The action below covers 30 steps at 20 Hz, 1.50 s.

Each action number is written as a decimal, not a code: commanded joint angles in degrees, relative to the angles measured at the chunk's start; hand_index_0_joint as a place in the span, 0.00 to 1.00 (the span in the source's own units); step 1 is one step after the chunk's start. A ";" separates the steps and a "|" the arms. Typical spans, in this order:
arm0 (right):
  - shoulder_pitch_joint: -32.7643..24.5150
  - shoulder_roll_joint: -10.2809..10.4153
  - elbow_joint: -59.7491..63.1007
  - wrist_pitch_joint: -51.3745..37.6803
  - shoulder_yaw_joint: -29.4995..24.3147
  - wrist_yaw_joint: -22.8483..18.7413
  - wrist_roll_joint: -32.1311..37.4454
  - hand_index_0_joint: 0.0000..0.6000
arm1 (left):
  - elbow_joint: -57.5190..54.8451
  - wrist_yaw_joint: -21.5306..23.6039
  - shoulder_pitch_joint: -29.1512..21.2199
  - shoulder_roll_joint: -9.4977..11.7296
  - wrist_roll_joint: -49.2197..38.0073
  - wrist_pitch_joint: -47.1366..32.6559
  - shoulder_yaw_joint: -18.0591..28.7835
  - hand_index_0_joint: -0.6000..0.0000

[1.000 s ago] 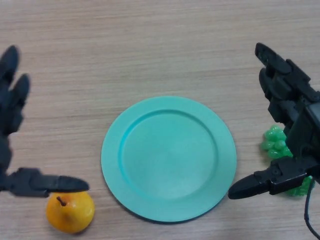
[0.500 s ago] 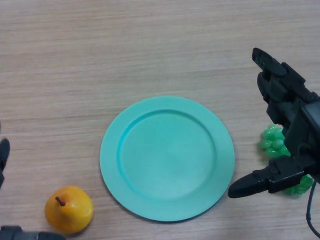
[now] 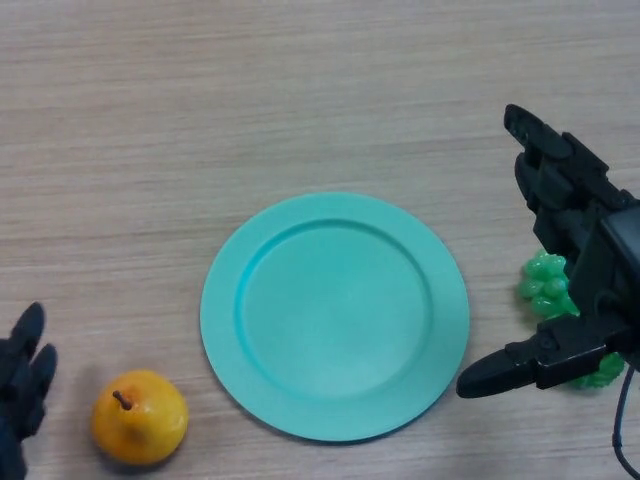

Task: Pick up the yellow pear and place it on the plate

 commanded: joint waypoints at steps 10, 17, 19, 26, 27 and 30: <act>-0.63 -1.49 -5.53 -9.98 -4.58 -0.31 0.32 0.00 | 9.57 15.20 -4.56 5.71 7.30 -21.69 -7.07 0.00; -0.19 -1.64 -7.57 -6.64 -4.90 -0.10 0.81 0.00 | 4.22 12.05 -2.65 5.37 7.55 -13.75 -8.28 0.00; -0.05 -1.54 -7.72 -7.01 -4.62 -0.12 0.19 0.00 | -0.60 11.20 -1.23 4.55 5.92 -14.68 -7.92 0.00; -1.09 -1.49 -9.22 -5.72 -4.45 -0.80 -0.01 0.00 | -19.28 8.35 -4.59 2.66 -0.21 -5.11 -8.86 0.00; -1.14 -1.57 -9.48 -5.48 -4.27 -0.89 -0.21 0.00 | -18.65 9.70 -6.82 3.09 0.72 -4.82 -9.79 0.00; -1.86 -1.51 -9.83 -4.79 -3.29 -1.58 -1.35 0.00 | -10.32 15.98 -17.86 4.86 11.09 -4.61 -15.21 0.00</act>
